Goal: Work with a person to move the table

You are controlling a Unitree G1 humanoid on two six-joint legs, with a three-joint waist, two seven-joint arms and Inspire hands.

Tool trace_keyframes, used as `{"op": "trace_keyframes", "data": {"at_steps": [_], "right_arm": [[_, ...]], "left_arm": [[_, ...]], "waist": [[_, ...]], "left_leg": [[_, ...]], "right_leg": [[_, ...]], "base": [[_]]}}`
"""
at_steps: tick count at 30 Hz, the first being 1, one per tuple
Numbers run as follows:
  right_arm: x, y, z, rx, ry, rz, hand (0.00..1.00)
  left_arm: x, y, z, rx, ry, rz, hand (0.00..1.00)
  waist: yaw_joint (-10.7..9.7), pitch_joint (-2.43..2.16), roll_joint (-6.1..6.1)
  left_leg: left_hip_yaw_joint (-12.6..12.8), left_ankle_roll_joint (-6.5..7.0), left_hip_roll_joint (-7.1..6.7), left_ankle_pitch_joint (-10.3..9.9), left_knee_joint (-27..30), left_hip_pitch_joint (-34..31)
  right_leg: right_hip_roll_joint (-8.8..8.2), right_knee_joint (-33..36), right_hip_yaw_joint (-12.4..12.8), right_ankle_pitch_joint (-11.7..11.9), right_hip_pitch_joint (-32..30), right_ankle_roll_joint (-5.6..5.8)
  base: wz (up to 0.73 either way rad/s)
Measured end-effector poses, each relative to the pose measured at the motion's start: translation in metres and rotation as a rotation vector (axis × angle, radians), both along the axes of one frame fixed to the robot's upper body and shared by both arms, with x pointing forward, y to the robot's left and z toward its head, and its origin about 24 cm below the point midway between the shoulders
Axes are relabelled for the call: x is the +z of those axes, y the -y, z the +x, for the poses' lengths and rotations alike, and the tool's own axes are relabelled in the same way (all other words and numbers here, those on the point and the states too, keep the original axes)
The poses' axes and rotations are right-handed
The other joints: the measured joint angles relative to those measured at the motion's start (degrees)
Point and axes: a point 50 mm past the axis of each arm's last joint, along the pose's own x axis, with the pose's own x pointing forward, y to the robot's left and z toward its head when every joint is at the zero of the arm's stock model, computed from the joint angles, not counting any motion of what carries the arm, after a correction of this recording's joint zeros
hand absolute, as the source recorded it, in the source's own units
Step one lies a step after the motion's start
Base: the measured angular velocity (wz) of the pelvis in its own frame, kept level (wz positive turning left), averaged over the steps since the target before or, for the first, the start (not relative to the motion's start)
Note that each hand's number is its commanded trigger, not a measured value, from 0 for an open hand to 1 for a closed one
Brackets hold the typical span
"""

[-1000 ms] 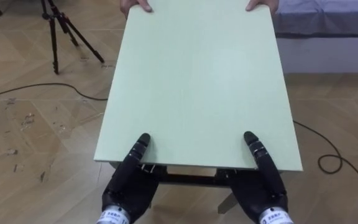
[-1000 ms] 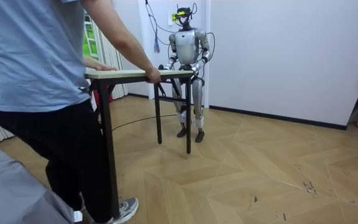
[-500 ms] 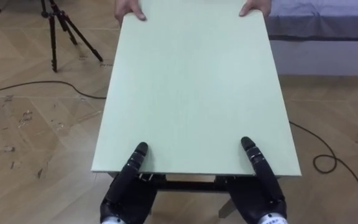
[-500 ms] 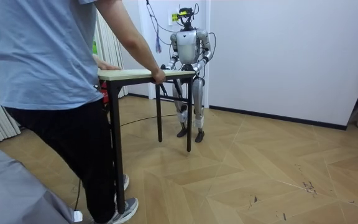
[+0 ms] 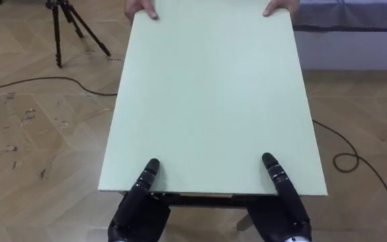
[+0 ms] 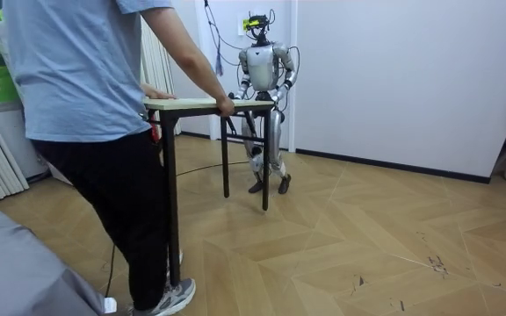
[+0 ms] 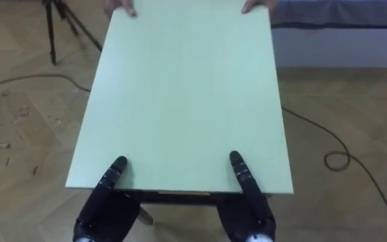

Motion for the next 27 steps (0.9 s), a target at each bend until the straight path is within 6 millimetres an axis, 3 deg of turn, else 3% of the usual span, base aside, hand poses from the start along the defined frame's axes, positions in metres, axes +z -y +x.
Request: {"op": "trace_keyframes", "data": {"at_steps": [1,3,4,6,8,12,14,15,17,18,19,20,21,24,26,27], "right_arm": [[0.001,0.0,0.001,0.002,0.007,0.001,1.0],[0.002,0.0,0.003,-0.002,0.031,0.006,1.0],[0.003,0.0,0.005,-0.005,0.037,0.01,1.0],[0.009,0.001,0.015,-0.017,0.074,0.014,1.0],[0.01,0.004,0.019,-0.034,0.084,0.018,1.0],[0.001,0.007,0.015,-0.031,0.04,0.007,1.0],[-0.001,0.009,0.013,-0.028,0.027,0.001,1.0],[-0.002,0.01,0.012,-0.027,0.019,-0.002,1.0],[-0.003,0.012,0.012,-0.019,0.013,-0.006,1.0],[-0.004,0.013,0.01,-0.022,0.004,-0.002,1.0],[-0.005,0.013,0.008,-0.035,-0.004,0.011,1.0],[-0.005,0.013,0.006,-0.042,-0.008,0.019,1.0],[-0.006,0.013,0.005,-0.047,-0.013,0.024,1.0],[-0.006,0.012,0.004,-0.049,-0.02,0.039,1.0],[-0.005,0.011,0.005,-0.053,-0.017,0.048,1.0],[-0.004,0.009,0.007,-0.048,-0.011,0.048,1.0]], "left_arm": [[0.0,0.0,0.001,0.0,0.005,0.001,1.0],[0.003,0.0,0.007,-0.011,0.027,0.006,1.0],[0.004,0.0,0.01,-0.016,0.034,0.009,1.0],[0.011,0.001,0.026,-0.035,0.077,0.019,1.0],[0.013,0.003,0.034,-0.053,0.089,0.031,1.0],[0.002,0.005,0.03,-0.048,0.04,0.028,1.0],[-0.001,0.006,0.028,-0.051,0.023,0.023,1.0],[-0.003,0.007,0.026,-0.053,0.012,0.016,1.0],[-0.004,0.007,0.024,-0.052,0.004,0.015,1.0],[-0.004,0.007,0.024,-0.057,0.003,0.015,1.0],[-0.003,0.01,0.025,-0.064,0.007,0.011,1.0],[-0.003,0.01,0.025,-0.069,0.008,0.016,1.0],[-0.003,0.008,0.025,-0.076,0.01,0.033,1.0],[-0.003,0.01,0.024,-0.075,0.008,0.026,1.0],[-0.002,0.009,0.026,-0.074,0.016,0.028,1.0],[0.0,0.007,0.027,-0.074,0.024,0.032,1.0]], "waist": [[-0.56,0.14,0.22],[-2.34,0.36,0.7],[-2.52,0.39,0.83],[-3.9,0.53,1.17],[-3.85,0.44,0.98],[-4.4,0.32,0.28],[-5.15,0.19,-0.05],[-5.45,0.12,-0.25],[-5.83,0.07,-0.77],[-7.45,0.02,-1.16],[-8.83,0.02,-1.62],[-9.19,-0.14,-2.1],[-9.11,-0.29,-2.85],[-7.72,-0.34,-3.57],[-6.94,-0.33,-4.17],[-6.82,-0.05,-4.74]], "left_leg": [[-0.18,-0.09,-0.03,-0.61,-0.58,1.13],[-1.25,-1.12,0.22,-6.53,-8.7,6.22],[-1.6,-1.27,0.23,-7.97,-11.42,7.29],[-1.67,0.54,-0.53,-11.68,-21.27,8.21],[-0.88,2.99,-2.1,-11.91,-22.33,6.07],[0.52,6.38,-7.37,-7.91,-23.92,5.25],[0.77,7.62,-9.01,-6.46,-24.13,4.52],[1.06,8.42,-9.83,-5.36,-24.53,4.17],[1.46,9.54,-10.56,-3.72,-25.04,3.12],[1.44,10.0,-10.78,-2.73,-24.94,2.34],[2.24,10.18,-10.65,-1.7,-25.14,1.75],[2.97,10.34,-10.62,-1.14,-25.51,1.47],[4.18,10.48,-10.7,-0.01,-26.51,1.28],[4.91,10.51,-10.83,1.81,-27.76,0.55],[5.28,10.24,-10.82,2.72,-27.71,-0.72],[5.38,9.94,-10.82,3.56,-27.72,-1.4]], "right_leg": [[0.01,0.39,-0.92,0.13,-0.64,-0.25],[-0.21,2.32,-3.81,0.78,-4.04,-0.87],[-0.27,2.46,-4.34,1.25,-4.87,-1.02],[-1.47,2.18,-6.6,3.94,-8.64,-1.24],[-3.28,2.09,-6.81,6.21,-10.92,-1.08],[-7.58,-0.32,-5.03,10.83,-10.89,1.25],[-8.72,-1.68,-3.54,13.13,-10.88,3.52],[-9.5,-2.64,-2.95,14.51,-10.85,7.0],[-10.64,-2.32,-1.77,15.83,-11.43,12.05],[-12.25,5.16,0.64,12.66,-12.48,10.23],[-13.88,13.81,3.4,7.72,-12.78,9.4],[-14.86,18.21,4.53,5.02,-12.7,9.47],[-16.7,24.63,5.18,1.59,-11.82,10.5],[-18.4,32.61,7.09,-1.93,-6.22,11.55],[-18.48,34.11,7.9,-2.27,-3.45,11.88],[-18.26,33.28,8.96,-2.72,-3.07,12.6]], "base": [[0.58],[0.54],[0.37],[0.41],[0.19],[0.01],[0.11],[0.04],[0.22],[0.81],[0.94],[0.72],[0.25],[-0.07],[-0.11],[0.03]]}}
